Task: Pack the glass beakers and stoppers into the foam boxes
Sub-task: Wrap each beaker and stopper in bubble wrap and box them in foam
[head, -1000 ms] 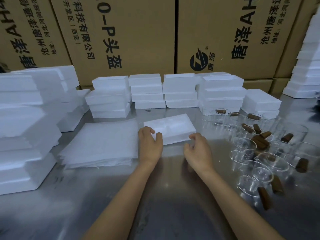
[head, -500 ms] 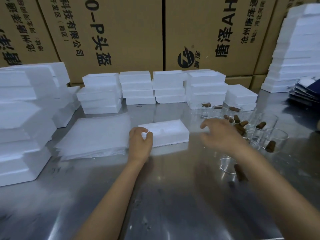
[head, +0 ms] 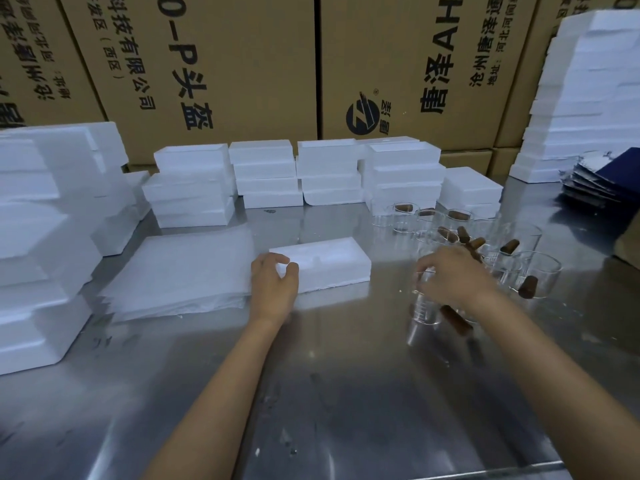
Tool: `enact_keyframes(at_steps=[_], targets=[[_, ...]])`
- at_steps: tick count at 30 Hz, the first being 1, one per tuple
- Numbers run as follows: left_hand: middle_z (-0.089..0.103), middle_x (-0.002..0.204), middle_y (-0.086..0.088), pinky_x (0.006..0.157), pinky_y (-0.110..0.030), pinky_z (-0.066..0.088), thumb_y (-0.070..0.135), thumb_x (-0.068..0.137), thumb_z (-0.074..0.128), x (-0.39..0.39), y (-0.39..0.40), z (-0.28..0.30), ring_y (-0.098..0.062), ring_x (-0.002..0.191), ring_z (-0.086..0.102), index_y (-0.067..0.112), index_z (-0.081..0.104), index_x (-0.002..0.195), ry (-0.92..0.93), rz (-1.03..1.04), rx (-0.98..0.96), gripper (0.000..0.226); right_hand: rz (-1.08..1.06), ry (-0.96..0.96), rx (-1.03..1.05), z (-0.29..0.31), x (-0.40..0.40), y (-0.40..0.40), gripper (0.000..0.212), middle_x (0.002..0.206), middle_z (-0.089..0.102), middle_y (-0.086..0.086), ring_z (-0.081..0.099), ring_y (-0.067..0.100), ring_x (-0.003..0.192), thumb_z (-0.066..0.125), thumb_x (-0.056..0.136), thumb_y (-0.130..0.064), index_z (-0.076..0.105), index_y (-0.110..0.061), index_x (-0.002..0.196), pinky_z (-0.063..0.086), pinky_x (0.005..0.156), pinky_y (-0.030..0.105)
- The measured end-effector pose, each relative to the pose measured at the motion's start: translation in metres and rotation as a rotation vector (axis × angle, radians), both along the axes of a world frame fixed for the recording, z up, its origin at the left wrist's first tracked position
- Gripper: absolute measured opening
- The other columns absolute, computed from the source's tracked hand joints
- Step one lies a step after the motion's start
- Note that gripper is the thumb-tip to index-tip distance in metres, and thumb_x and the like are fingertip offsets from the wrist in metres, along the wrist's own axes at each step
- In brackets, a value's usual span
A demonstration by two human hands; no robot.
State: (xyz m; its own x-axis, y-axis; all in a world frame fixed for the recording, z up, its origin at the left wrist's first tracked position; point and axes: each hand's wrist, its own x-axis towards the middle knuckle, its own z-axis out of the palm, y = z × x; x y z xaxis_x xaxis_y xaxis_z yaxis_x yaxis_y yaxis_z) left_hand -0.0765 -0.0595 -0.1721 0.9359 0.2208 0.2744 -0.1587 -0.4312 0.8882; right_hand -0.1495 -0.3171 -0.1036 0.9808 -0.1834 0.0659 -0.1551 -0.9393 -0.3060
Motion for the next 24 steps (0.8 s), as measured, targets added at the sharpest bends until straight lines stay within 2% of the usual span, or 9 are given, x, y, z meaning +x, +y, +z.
enact_keyframes(at_steps=[2, 5, 10, 14, 16, 18, 20, 21, 24], targets=[[0.046, 0.131, -0.003, 0.095, -0.023, 0.036, 0.016, 0.095, 0.053, 0.000, 0.000, 0.000, -0.013, 0.114, 0.048, 0.010, 0.062, 0.112, 0.004, -0.014, -0.006, 0.020, 0.021, -0.112, -0.144, -0.001, 0.005, 0.005, 0.014, 0.115, 0.057, 0.000, 0.043, 0.023, 0.122, 0.066, 0.086, -0.025, 0.075, -0.034, 0.091, 0.039, 0.099, 0.037], [0.044, 0.131, -0.001, 0.083, -0.015, 0.029, 0.017, 0.095, 0.053, 0.000, 0.000, 0.002, -0.008, 0.105, 0.045, 0.012, 0.060, 0.115, 0.011, -0.035, 0.036, 0.021, 0.099, -0.172, -0.194, -0.001, 0.013, 0.017, 0.016, 0.115, 0.054, 0.000, 0.041, 0.023, 0.116, 0.063, 0.089, -0.030, 0.075, -0.034, 0.099, 0.033, 0.096, 0.036], [0.045, 0.138, -0.006, 0.100, -0.011, 0.023, 0.006, 0.096, 0.051, -0.006, 0.003, 0.012, -0.018, 0.137, 0.039, 0.006, 0.056, 0.120, -0.215, -0.081, 0.171, 0.024, 0.226, -0.207, -0.039, -0.005, 0.030, 0.042, 0.021, 0.114, 0.056, 0.001, 0.046, 0.023, 0.117, 0.058, 0.093, -0.022, 0.073, -0.030, 0.105, 0.039, 0.095, 0.037], [0.051, 0.129, -0.001, 0.097, -0.020, 0.031, 0.002, 0.093, 0.045, -0.008, 0.027, 0.031, -0.017, 0.124, 0.044, 0.014, 0.056, 0.118, -0.408, 0.093, 0.226, 0.029, 0.186, -0.229, 0.108, -0.014, 0.036, 0.053, 0.024, 0.116, 0.060, -0.002, 0.055, 0.021, 0.113, 0.055, 0.095, -0.021, 0.070, -0.030, 0.112, 0.047, 0.091, 0.035], [0.056, 0.126, -0.008, 0.095, -0.031, 0.036, 0.002, 0.091, 0.047, -0.002, 0.050, 0.034, -0.027, 0.119, 0.046, 0.011, 0.058, 0.120, -0.338, 0.238, 0.349, 0.032, 0.156, -0.288, 0.162, -0.017, 0.033, 0.055, 0.027, 0.115, 0.060, 0.000, 0.057, 0.023, 0.109, 0.057, 0.094, -0.025, 0.064, -0.026, 0.121, 0.045, 0.085, 0.032], [0.057, 0.127, -0.013, 0.098, -0.043, 0.035, 0.010, 0.093, 0.049, 0.006, 0.073, 0.032, -0.033, 0.122, 0.043, 0.009, 0.058, 0.126, -0.101, 0.310, 0.513, 0.033, 0.085, -0.282, 0.185, -0.018, 0.029, 0.051, 0.035, 0.113, 0.060, 0.004, 0.059, 0.027, 0.107, 0.056, 0.095, -0.035, 0.056, -0.017, 0.125, 0.046, 0.084, 0.035], [0.057, 0.129, -0.012, 0.100, -0.043, 0.033, 0.021, 0.095, 0.052, 0.011, 0.086, 0.030, -0.033, 0.124, 0.041, 0.011, 0.060, 0.125, 0.106, 0.284, 0.583, 0.033, -0.015, -0.142, 0.154, -0.016, 0.023, 0.044, 0.041, 0.104, 0.061, 0.004, 0.060, 0.029, 0.105, 0.052, 0.095, -0.049, 0.056, -0.013, 0.114, 0.044, 0.079, 0.035], [0.057, 0.128, -0.011, 0.099, -0.042, 0.033, 0.023, 0.095, 0.053, 0.012, 0.088, 0.028, -0.033, 0.123, 0.042, 0.011, 0.063, 0.121, 0.138, 0.271, 0.589, 0.030, -0.024, -0.065, 0.154, -0.016, 0.020, 0.040, 0.041, 0.098, 0.063, 0.003, 0.061, 0.029, 0.100, 0.049, 0.095, -0.053, 0.059, -0.014, 0.102, 0.042, 0.075, 0.034], [0.063, 0.112, -0.014, 0.091, -0.042, 0.039, 0.013, 0.094, 0.050, 0.015, 0.087, 0.028, -0.035, 0.110, 0.048, 0.005, 0.070, 0.102, 0.086, 0.303, 0.587, 0.023, 0.061, 0.062, 0.322, -0.012, 0.010, 0.033, 0.049, 0.072, 0.066, 0.002, 0.062, 0.023, 0.075, 0.041, 0.094, -0.054, 0.055, -0.017, 0.065, 0.045, 0.069, 0.033]])
